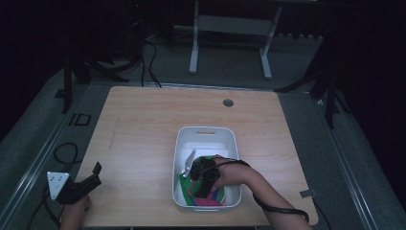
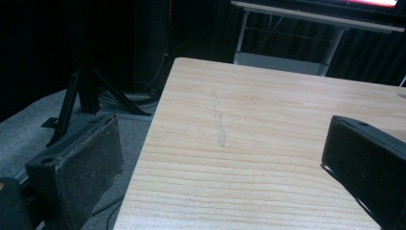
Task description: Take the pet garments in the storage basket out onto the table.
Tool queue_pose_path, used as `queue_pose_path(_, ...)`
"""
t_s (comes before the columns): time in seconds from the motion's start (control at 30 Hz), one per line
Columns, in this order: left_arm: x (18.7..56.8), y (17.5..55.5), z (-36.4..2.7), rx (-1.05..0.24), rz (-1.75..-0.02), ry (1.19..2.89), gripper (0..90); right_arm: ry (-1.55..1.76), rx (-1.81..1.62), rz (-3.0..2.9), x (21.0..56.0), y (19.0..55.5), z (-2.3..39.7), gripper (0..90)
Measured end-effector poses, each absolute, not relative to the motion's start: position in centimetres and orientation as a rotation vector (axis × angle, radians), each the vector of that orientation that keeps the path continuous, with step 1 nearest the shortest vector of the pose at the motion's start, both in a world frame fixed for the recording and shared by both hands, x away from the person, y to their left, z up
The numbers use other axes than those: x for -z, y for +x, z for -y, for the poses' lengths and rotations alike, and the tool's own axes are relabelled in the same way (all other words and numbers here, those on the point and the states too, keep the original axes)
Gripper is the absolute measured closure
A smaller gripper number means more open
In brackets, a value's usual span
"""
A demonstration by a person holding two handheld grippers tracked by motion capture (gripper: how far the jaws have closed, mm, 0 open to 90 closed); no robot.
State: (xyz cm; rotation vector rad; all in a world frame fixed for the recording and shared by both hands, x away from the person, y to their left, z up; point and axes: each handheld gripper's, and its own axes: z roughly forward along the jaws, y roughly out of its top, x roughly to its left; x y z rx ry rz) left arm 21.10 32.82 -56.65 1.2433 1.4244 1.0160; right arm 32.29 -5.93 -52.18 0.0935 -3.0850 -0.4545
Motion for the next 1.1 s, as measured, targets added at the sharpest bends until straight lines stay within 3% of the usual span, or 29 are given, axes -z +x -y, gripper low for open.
queue_pose_path(0.1,56.6,21.1,-32.8,-1.015,-1.423,1.246,0.9,0.164,0.430,3.141,52.5,31.6,5.7,19.1)
queue_pose_path(0.17,56.7,21.1,-32.8,-1.016,-1.424,1.244,0.9,0.176,0.436,3.136,52.4,31.4,5.7,29.6)
queue_pose_path(0.2,56.7,21.1,-32.8,-1.016,-1.424,1.244,0.9,0.176,0.436,3.136,52.4,31.4,5.7,29.6)
queue_pose_path(0.23,56.6,21.1,-32.8,-1.018,-1.424,1.249,0.9,0.218,0.471,3.131,52.1,31.0,6.0,59.7)
queue_pose_path(0.27,56.6,21.1,-32.8,-1.018,-1.424,1.249,0.9,0.218,0.471,3.131,52.1,31.0,6.0,59.7)
queue_pose_path(0.3,56.6,21.1,-32.7,-1.019,-1.424,1.249,0.9,0.246,0.469,3.154,51.9,30.6,6.0,73.5)
queue_pose_path(0.5,56.6,21.1,-32.8,-1.018,-1.426,1.249,0.9,0.202,0.599,3.161,50.3,30.8,7.0,77.4)
queue_pose_path(1.1,56.6,21.1,-32.8,-1.018,-1.428,1.245,1.0,0.103,1.138,3.101,39.7,32.3,11.0,77.5)
